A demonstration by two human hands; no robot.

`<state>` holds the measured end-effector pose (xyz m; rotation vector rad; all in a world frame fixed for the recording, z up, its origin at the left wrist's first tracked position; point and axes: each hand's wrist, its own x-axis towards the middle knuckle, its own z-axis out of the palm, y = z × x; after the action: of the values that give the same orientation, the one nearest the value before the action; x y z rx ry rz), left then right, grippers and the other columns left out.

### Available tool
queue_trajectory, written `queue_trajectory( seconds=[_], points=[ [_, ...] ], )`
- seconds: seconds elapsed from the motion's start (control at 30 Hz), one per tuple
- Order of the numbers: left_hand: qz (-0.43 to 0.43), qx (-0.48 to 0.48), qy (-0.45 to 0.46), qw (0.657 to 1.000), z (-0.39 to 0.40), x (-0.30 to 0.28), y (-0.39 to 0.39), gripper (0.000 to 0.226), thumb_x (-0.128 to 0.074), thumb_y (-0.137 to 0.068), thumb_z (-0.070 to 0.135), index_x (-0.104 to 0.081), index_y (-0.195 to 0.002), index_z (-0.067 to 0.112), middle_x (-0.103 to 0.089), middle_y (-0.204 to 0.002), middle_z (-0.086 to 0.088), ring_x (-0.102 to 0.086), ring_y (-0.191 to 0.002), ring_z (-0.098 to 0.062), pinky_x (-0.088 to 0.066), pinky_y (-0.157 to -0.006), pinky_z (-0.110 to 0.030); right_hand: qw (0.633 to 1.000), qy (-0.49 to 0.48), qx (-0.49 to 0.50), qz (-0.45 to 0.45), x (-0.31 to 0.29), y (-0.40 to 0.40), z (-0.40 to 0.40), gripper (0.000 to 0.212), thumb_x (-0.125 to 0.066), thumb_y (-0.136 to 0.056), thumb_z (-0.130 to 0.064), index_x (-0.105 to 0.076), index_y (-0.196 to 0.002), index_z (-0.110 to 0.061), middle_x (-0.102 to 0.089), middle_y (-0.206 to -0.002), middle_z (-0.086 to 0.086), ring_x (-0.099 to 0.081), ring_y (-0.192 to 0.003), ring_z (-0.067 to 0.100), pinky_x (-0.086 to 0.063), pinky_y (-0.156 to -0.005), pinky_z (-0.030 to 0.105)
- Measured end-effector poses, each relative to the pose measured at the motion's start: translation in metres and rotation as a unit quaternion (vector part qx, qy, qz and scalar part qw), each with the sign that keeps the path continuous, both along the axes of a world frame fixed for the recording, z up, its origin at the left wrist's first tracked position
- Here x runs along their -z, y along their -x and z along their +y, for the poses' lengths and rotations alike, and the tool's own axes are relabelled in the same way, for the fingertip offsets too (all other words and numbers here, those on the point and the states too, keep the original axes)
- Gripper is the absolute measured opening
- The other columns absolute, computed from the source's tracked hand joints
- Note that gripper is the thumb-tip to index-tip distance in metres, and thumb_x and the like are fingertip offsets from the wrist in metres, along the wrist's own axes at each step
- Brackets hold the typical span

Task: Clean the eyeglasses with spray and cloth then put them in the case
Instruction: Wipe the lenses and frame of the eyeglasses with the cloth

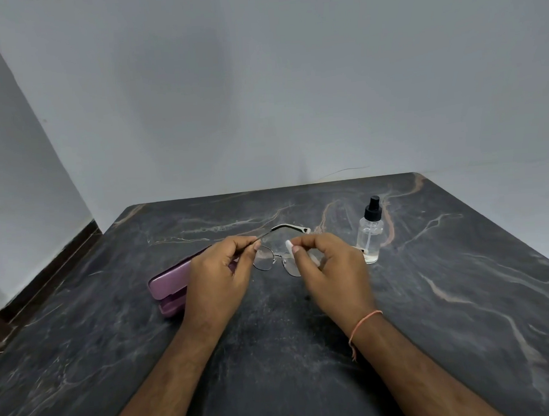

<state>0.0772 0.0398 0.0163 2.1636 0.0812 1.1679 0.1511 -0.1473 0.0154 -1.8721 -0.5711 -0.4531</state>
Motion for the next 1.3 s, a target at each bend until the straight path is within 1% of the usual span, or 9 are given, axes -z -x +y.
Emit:
queue_trajectory(
  seconds=[0.07,0.23,0.4,0.57,0.7,0.87,1.07,1.17,1.3],
  points=[
    [-0.007,0.012,-0.009,1.0,-0.005,0.001,-0.001,0.017,-0.077,-0.099,0.024,-0.084,-0.112,0.016,-0.083,-0.106,0.012,-0.079,-0.099,-0.002,-0.067,-0.086,-0.036,0.998,0.032,0.004,-0.06,0.0,0.001,0.003,0.008,-0.074,-0.098,-0.03,-0.081,-0.103,-0.031,-0.075,-0.096,-0.018,-0.066,-0.085,-0.002,-0.05,-0.074,0.013],
    [-0.004,0.033,-0.041,0.999,-0.014,0.002,-0.003,0.018,-0.08,-0.097,0.016,-0.084,-0.114,0.015,-0.083,-0.109,0.01,-0.077,-0.103,0.001,-0.064,-0.09,-0.025,0.984,0.089,-0.057,-0.142,0.007,0.002,0.011,0.016,-0.073,-0.098,-0.022,-0.082,-0.111,-0.025,-0.077,-0.109,-0.014,-0.072,-0.094,0.006,-0.06,-0.078,0.033],
    [-0.007,0.032,-0.034,0.999,-0.01,0.003,-0.004,0.018,-0.081,-0.097,0.018,-0.085,-0.114,0.014,-0.083,-0.108,0.01,-0.077,-0.101,0.0,-0.065,-0.088,-0.028,0.982,0.103,-0.096,-0.125,0.005,0.004,0.003,0.013,-0.077,-0.094,-0.022,-0.081,-0.104,-0.029,-0.079,-0.103,-0.015,-0.072,-0.09,0.001,-0.058,-0.077,0.027],
    [-0.003,0.035,-0.046,0.998,-0.01,0.005,-0.005,0.018,-0.082,-0.097,0.017,-0.085,-0.115,0.014,-0.083,-0.107,0.009,-0.078,-0.099,-0.001,-0.066,-0.084,-0.032,0.988,0.101,-0.022,-0.112,0.0,0.004,0.005,0.012,-0.077,-0.092,-0.03,-0.067,-0.099,-0.033,-0.076,-0.089,-0.017,-0.068,-0.072,0.006,-0.058,-0.069,0.037],
    [0.003,0.039,-0.047,0.998,-0.008,0.008,-0.008,0.02,-0.08,-0.097,0.017,-0.084,-0.117,0.014,-0.083,-0.109,0.009,-0.079,-0.101,-0.003,-0.067,-0.086,-0.036,0.993,0.072,-0.054,-0.08,-0.002,0.008,0.005,0.013,-0.08,-0.09,-0.032,-0.07,-0.099,-0.033,-0.063,-0.076,-0.04,-0.057,-0.059,-0.005,-0.048,-0.06,0.022],
    [0.005,0.037,-0.035,0.999,-0.007,0.009,-0.007,0.019,-0.081,-0.097,0.016,-0.085,-0.115,0.014,-0.084,-0.107,0.01,-0.079,-0.1,-0.002,-0.067,-0.086,-0.037,0.988,0.107,-0.052,-0.095,-0.002,0.007,0.001,0.013,-0.074,-0.087,-0.039,-0.065,-0.093,-0.033,-0.075,-0.083,-0.015,-0.067,-0.066,0.008,-0.056,-0.062,0.039],
    [0.007,0.043,-0.039,0.998,-0.009,0.008,-0.007,0.02,-0.079,-0.097,0.019,-0.084,-0.116,0.015,-0.083,-0.108,0.011,-0.078,-0.1,-0.001,-0.067,-0.085,-0.035,0.993,0.088,-0.046,-0.065,-0.002,0.006,0.005,0.014,-0.079,-0.09,-0.033,-0.07,-0.1,-0.036,-0.068,-0.078,-0.033,-0.06,-0.058,0.003,-0.053,-0.061,0.028],
    [0.005,0.037,-0.031,0.999,-0.006,0.009,-0.007,0.019,-0.079,-0.097,0.021,-0.085,-0.115,0.015,-0.083,-0.107,0.011,-0.078,-0.099,-0.001,-0.067,-0.085,-0.037,0.993,0.074,-0.084,-0.047,-0.003,0.01,0.003,0.014,-0.08,-0.086,-0.029,-0.07,-0.095,-0.032,-0.076,-0.093,-0.024,-0.062,-0.06,-0.001,-0.05,-0.06,0.024],
    [0.011,0.039,-0.035,0.999,-0.007,0.008,-0.006,0.019,-0.081,-0.097,0.019,-0.085,-0.115,0.016,-0.083,-0.106,0.011,-0.078,-0.099,0.0,-0.067,-0.085,-0.036,0.989,0.128,-0.005,-0.081,-0.003,0.008,0.005,0.013,-0.073,-0.086,-0.041,-0.066,-0.094,-0.034,-0.075,-0.082,-0.015,-0.07,-0.074,0.008,-0.057,-0.065,0.037]
  ],
)
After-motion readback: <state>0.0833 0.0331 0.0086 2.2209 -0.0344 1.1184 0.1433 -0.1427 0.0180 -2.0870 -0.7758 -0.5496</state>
